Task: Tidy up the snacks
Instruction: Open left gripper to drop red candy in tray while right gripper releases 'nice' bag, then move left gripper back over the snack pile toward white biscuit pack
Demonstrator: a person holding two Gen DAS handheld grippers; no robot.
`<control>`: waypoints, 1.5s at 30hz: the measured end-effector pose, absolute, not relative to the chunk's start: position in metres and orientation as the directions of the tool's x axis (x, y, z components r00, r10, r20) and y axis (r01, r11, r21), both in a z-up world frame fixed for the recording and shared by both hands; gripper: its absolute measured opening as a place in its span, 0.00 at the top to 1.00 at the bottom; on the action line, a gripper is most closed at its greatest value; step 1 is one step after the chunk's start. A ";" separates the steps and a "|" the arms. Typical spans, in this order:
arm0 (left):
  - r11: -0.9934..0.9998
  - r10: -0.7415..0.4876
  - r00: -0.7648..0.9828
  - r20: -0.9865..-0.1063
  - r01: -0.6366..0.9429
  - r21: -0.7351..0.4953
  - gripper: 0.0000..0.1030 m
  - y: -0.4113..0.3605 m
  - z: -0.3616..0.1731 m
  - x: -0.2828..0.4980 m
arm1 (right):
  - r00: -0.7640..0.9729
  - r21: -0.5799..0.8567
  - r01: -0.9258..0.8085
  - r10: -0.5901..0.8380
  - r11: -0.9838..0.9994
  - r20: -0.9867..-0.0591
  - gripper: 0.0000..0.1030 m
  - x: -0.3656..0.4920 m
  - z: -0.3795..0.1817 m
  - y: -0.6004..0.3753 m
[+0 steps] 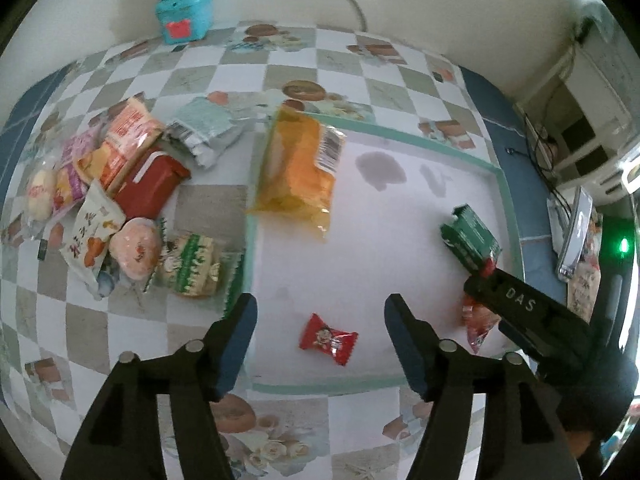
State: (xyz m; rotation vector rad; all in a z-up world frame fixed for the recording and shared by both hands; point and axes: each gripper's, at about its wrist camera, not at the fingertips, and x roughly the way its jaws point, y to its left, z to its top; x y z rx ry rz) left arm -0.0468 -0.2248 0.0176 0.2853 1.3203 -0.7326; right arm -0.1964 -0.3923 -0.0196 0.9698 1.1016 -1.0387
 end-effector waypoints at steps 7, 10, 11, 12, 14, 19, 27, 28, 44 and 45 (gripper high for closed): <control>0.827 -0.290 0.086 -0.953 0.524 -0.204 0.21 -0.194 0.015 -0.011 | 0.135 0.084 0.958 -0.172 0.274 -0.976 0.00 -0.184 -0.018 -0.383; 0.888 -0.230 0.147 -0.962 0.437 -0.146 0.20 -0.169 0.013 0.014 | 0.134 0.073 0.951 -0.190 0.300 -0.973 0.00 -0.175 -0.014 -0.377; 0.900 -0.217 0.161 -0.963 0.414 -0.134 0.20 -0.162 0.012 0.020 | 0.136 0.069 0.947 -0.198 0.313 -0.971 0.00 -0.172 -0.011 -0.373; 0.915 -0.202 0.177 -0.963 0.384 -0.121 0.20 -0.153 0.012 0.029 | 0.136 0.066 0.945 -0.204 0.319 -0.970 0.00 -0.169 -0.010 -0.371; 0.942 -0.165 0.211 -0.964 0.322 -0.091 0.20 -0.133 0.013 0.045 | 0.140 0.058 0.938 -0.220 0.343 -0.965 0.00 -0.162 -0.007 -0.366; 0.984 -0.086 0.244 -0.966 0.174 -0.044 0.10 -0.085 0.011 0.075 | 0.170 0.044 0.908 -0.269 0.417 -0.948 0.00 -0.140 0.008 -0.344; 0.999 -0.022 0.236 -0.972 0.040 -0.013 0.10 -0.037 0.005 0.094 | 0.222 0.018 0.833 -0.305 0.552 -0.926 0.00 -0.095 0.022 -0.295; 1.000 -0.015 0.235 -0.972 0.015 -0.012 0.10 -0.030 0.005 0.097 | 0.223 0.012 0.826 -0.306 0.564 -0.926 0.00 -0.091 0.021 -0.290; 0.976 0.050 0.243 -0.969 -0.216 -0.004 0.10 0.048 0.001 0.123 | 0.279 0.019 0.695 -0.245 0.719 -0.929 0.00 -0.026 0.020 -0.204; 0.976 0.053 0.243 -0.969 -0.216 -0.001 0.10 0.050 0.002 0.125 | 0.282 0.025 0.688 -0.236 0.725 -0.930 0.00 -0.021 0.019 -0.199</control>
